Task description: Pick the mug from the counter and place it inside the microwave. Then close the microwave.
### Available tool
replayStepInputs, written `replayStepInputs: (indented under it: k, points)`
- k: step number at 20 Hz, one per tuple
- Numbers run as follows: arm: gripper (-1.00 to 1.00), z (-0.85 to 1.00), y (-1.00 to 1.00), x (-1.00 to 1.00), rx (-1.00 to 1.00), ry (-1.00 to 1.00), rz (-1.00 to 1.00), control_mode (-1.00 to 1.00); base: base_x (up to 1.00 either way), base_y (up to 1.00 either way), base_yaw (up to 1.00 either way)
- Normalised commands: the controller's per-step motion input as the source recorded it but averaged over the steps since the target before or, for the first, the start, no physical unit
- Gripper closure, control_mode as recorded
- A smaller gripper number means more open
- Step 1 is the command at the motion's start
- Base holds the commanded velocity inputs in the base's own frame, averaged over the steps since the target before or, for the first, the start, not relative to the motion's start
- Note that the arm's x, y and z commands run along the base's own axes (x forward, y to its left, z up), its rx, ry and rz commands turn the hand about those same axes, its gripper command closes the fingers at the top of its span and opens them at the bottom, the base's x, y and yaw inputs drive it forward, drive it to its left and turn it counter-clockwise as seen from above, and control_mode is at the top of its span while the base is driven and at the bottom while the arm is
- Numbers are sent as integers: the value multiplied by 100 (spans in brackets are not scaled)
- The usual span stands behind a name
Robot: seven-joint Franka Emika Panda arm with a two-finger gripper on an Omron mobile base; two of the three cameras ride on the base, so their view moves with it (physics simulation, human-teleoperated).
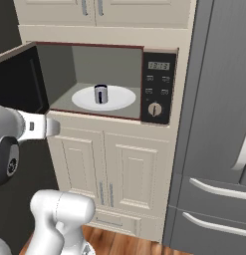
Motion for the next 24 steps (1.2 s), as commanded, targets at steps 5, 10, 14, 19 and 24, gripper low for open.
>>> replayStepInputs:
  k: [5,10,14,19,24]
  points:
    - [-100,16,0,-54,0,-6,0,-100,0,0,0]
    - [-100,1,2,-45,0,-14,0,-100,0,0,0]
    - [-100,14,12,-26,0,-23,0,-100,0,0,0]
    - [-100,19,17,-29,-2,-29,0,-100,0,0,0]
    - [-100,17,13,-52,-2,-21,0,-100,0,0,0]
